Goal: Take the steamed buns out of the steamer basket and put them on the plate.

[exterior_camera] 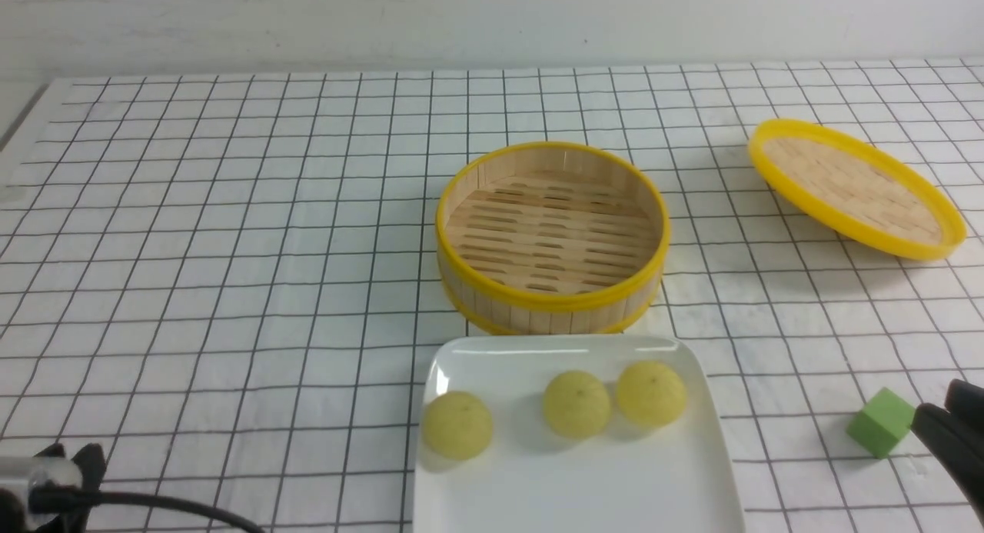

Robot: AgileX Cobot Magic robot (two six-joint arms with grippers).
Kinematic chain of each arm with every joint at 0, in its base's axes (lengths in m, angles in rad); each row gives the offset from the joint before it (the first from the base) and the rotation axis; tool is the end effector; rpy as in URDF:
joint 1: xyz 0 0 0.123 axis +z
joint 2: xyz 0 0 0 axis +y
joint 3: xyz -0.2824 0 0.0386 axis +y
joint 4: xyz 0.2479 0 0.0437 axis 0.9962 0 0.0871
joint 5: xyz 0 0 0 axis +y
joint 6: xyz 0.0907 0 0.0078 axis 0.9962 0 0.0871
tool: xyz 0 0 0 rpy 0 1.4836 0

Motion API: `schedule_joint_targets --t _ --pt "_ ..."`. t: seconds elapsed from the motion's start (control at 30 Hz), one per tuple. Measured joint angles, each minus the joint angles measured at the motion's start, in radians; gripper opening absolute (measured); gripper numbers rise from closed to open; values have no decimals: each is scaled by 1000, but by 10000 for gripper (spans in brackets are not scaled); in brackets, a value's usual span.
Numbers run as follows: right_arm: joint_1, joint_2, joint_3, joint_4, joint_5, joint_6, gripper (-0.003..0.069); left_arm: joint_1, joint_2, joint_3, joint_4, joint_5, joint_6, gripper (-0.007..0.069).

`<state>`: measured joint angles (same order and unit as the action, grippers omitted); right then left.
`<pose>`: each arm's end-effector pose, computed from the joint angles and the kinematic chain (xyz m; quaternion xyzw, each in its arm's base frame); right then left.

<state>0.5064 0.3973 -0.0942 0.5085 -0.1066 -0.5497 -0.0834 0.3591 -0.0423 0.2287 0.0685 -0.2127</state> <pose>0.0848 0.0417 0.2243 -0.1868 0.7254 0.1330 0.6490 0.0852 -0.0057 0.1960 0.0351 0.8030 -0.0140 0.5948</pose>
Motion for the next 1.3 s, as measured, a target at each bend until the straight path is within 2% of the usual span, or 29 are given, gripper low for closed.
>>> schedule_joint_targets --t 0.13,0.3,0.9,1.3 --pt "0 0 0 0 3 0 225 63 -76 57 1 -2 0 208" --pt "0 0 0 0 3 0 225 86 -159 62 1 39 0 213" --pt "0 0 0 0 4 0 227 88 -359 64 -6 314 -14 233" --pt "0 0 0 0 7 0 236 88 -371 65 -14 321 -15 237"
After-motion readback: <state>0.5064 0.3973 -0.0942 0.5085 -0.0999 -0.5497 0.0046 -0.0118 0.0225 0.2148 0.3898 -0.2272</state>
